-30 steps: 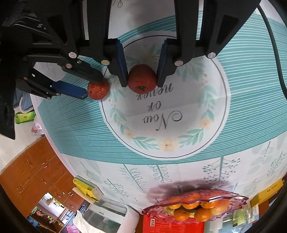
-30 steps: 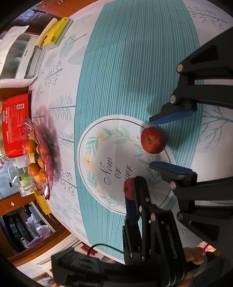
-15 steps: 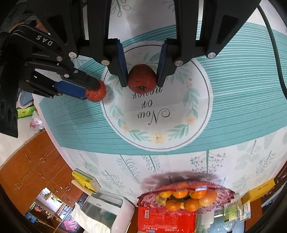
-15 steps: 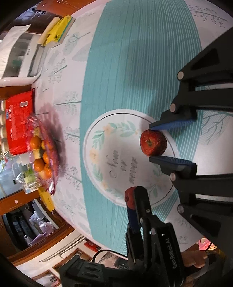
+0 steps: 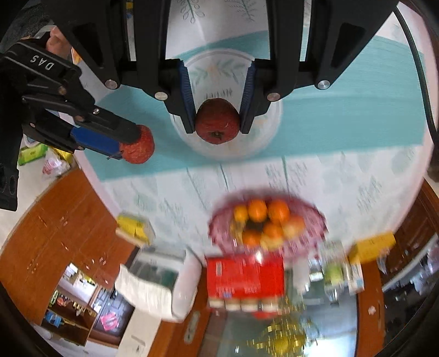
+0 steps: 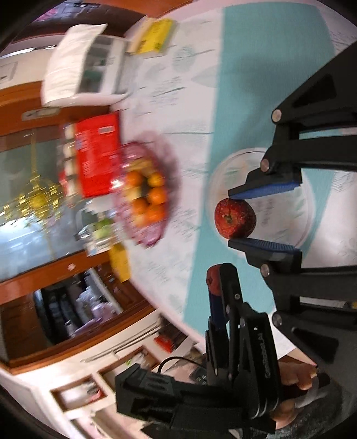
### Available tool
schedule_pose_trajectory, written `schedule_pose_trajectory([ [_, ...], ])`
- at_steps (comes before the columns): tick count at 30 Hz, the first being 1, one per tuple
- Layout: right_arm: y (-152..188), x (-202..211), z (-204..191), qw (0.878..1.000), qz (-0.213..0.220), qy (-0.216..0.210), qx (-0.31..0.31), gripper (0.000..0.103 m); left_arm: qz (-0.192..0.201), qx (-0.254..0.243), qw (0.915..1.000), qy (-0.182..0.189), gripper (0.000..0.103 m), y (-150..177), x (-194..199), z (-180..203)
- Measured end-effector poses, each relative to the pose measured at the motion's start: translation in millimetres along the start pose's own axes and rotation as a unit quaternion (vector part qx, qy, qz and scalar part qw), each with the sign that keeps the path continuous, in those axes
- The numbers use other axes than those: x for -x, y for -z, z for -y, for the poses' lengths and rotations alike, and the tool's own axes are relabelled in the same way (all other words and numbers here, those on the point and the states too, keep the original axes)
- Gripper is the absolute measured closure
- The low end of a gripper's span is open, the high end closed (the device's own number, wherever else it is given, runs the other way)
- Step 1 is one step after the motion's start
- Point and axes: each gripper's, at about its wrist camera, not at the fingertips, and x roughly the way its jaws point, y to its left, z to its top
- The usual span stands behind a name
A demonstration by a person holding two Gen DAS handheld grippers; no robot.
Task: Organize fruits
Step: 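Carry both red fruits into the pink bowl and open both grippers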
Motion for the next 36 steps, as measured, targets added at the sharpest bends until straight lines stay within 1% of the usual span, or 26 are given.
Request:
schedule_pose_trajectory([
  [1,-9,3,-2,1.0,0.006,-0.004,0.002,0.074,0.009,-0.004,0.9999,-0.009,0.072,-12,10,0],
  [2,-27,9,-3,1.0,0.016,-0.013,0.006,0.074,0.014,-0.007,0.9997,-0.016,0.072,-21,16,0],
  [3,-37,11,-4,1.0,0.021,-0.018,0.009,0.074,0.023,-0.013,0.9992,-0.029,0.072,-38,26,-2],
  [4,-56,15,-6,0.999,0.03,-0.022,0.014,0.074,0.027,-0.016,0.9988,-0.036,0.072,-48,32,-3],
  [5,-67,18,-7,0.999,0.035,-0.024,0.017,0.074,0.033,-0.02,0.9983,-0.045,0.072,-61,39,-5],
  [7,-99,22,-9,0.998,0.047,-0.026,0.024,0.074,0.044,-0.028,0.9967,-0.062,0.072,-89,53,-8],
  [10,-150,28,-10,0.997,0.071,-0.017,0.035,0.074,0.061,-0.049,0.993,-0.088,0.072,-131,70,-16],
  [14,-205,24,-3,0.995,0.093,0.004,0.038,0.074,0.074,-0.075,0.9867,-0.124,0.072,-178,68,-30],
  [17,-233,7,7,0.995,0.091,0.017,0.029,0.074,0.07,-0.08,0.9848,-0.138,0.072,-213,49,-46],
  [20,-249,-20,16,0.996,0.078,0.026,0.02,0.074,0.061,-0.077,0.9858,-0.136,0.072,-235,22,-59],
  [22,-253,-43,23,0.997,0.07,0.037,0.015,0.074,0.045,-0.071,0.9885,-0.126,0.072,-247,-6,-71],
  [23,-254,-60,28,0.997,0.059,0.044,0.011,0.074,0.033,-0.068,0.9901,-0.118,0.072,-253,-23,-79],
  [27,-248,-117,47,0.998,0.016,0.05,-0.016,0.074,0.002,-0.069,0.9925,-0.101,0.072,-256,-82,-95],
  [30,-237,-161,63,0.998,-0.019,0.059,-0.033,0.074,-0.026,-0.07,0.9933,-0.088,0.072,-251,-129,-106],
  [33,-227,-199,77,0.996,-0.048,0.066,-0.045,0.074,-0.053,-0.069,0.9933,-0.077,0.072,-246,-170,-118],
  [36,-219,-225,85,0.994,-0.067,0.07,-0.053,0.074,-0.074,-0.063,0.9929,-0.068,0.072,-239,-203,-130],
])
